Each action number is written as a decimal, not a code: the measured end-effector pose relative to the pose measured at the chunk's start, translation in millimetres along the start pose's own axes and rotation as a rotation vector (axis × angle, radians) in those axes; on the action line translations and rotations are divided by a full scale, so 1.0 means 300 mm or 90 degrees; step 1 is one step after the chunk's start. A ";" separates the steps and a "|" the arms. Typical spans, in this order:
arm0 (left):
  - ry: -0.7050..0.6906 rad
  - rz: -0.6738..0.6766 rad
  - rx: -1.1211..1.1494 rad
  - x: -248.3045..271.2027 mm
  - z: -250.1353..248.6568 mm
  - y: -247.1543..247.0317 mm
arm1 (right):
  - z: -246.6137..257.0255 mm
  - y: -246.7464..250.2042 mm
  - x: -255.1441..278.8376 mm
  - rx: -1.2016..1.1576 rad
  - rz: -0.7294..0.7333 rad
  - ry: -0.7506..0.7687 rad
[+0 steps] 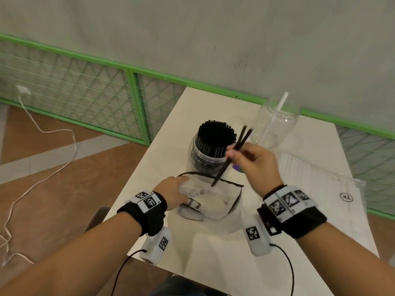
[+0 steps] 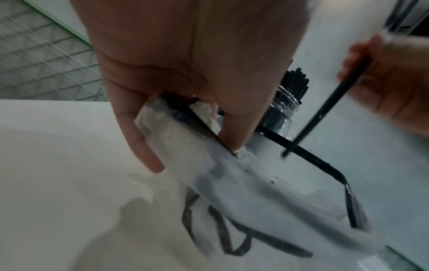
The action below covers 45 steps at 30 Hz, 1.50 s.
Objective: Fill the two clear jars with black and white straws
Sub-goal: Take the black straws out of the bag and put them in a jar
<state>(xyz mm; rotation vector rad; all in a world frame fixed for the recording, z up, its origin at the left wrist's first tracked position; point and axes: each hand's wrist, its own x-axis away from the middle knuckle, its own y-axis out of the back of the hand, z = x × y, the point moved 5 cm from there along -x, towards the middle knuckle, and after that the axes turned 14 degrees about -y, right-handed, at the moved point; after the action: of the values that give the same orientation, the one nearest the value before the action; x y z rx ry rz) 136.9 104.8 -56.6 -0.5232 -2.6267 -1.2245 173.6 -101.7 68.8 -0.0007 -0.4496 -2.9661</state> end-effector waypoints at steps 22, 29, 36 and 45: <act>-0.153 -0.136 0.048 0.010 -0.027 0.029 | 0.030 -0.144 -0.137 0.475 0.013 0.258; -0.215 -0.225 -0.054 0.039 -0.047 0.035 | -0.092 -0.115 -0.098 0.701 0.009 0.173; -0.170 0.036 -0.216 0.047 -0.028 -0.084 | -0.110 -0.116 -0.134 0.614 0.066 0.064; -0.276 -0.121 -0.281 0.047 -0.054 -0.043 | -0.084 -0.112 -0.246 0.645 0.149 0.097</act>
<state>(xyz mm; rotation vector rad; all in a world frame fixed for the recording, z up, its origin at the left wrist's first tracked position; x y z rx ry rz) 119.4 87.9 -50.7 -0.6870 -2.7961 -1.9715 242.4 -67.0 33.3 0.2513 -1.6967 -2.1804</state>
